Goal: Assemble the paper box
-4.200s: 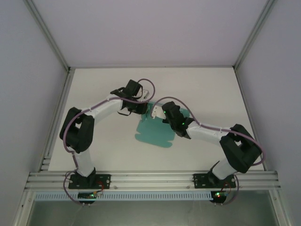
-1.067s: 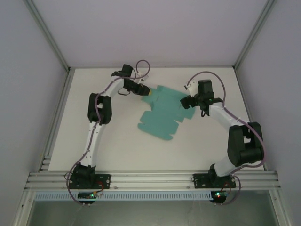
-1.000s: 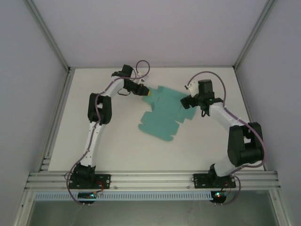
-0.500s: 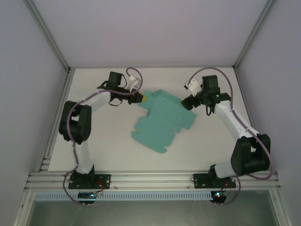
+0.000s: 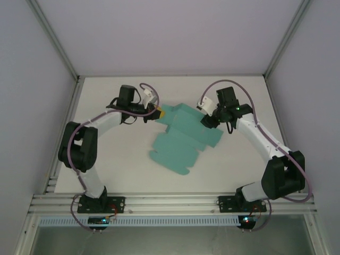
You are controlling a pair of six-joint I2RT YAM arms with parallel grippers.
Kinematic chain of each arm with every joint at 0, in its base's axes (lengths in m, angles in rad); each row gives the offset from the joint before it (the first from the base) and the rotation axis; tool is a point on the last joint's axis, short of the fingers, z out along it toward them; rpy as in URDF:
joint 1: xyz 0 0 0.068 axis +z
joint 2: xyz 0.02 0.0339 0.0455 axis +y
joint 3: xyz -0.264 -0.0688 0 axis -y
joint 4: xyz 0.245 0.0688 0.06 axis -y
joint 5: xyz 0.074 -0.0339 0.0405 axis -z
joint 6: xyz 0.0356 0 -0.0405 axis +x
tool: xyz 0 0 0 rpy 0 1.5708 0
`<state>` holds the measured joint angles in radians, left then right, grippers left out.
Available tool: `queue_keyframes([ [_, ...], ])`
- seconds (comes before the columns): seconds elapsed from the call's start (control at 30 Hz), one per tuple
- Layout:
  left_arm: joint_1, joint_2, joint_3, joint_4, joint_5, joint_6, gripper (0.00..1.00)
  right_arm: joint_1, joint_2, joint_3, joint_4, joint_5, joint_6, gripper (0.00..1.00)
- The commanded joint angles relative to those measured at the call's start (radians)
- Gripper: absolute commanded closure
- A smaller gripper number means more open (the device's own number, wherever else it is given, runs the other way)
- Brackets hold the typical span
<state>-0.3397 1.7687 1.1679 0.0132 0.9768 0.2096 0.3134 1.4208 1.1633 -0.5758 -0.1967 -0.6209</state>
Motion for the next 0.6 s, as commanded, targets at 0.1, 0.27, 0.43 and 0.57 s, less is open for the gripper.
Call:
queue_keyframes([
  [0.1, 0.001, -0.061, -0.009, 0.036, 0.033, 0.030, 1.00, 0.010, 0.018, 0.020, -0.032, 0.002, -0.010, 0.54],
  [0.27, 0.001, -0.074, -0.019, 0.044, 0.035, 0.031, 1.00, 0.012, 0.029, 0.020, -0.042, -0.018, -0.015, 0.65],
  [0.43, 0.001, -0.074, -0.021, 0.042, 0.029, 0.030, 1.00, 0.024, 0.027, 0.020, -0.014, 0.015, -0.025, 0.94],
  [0.57, 0.002, -0.072, -0.032, 0.056, -0.032, -0.014, 0.83, 0.078, 0.012, 0.003, 0.071, 0.156, -0.054, 1.00],
])
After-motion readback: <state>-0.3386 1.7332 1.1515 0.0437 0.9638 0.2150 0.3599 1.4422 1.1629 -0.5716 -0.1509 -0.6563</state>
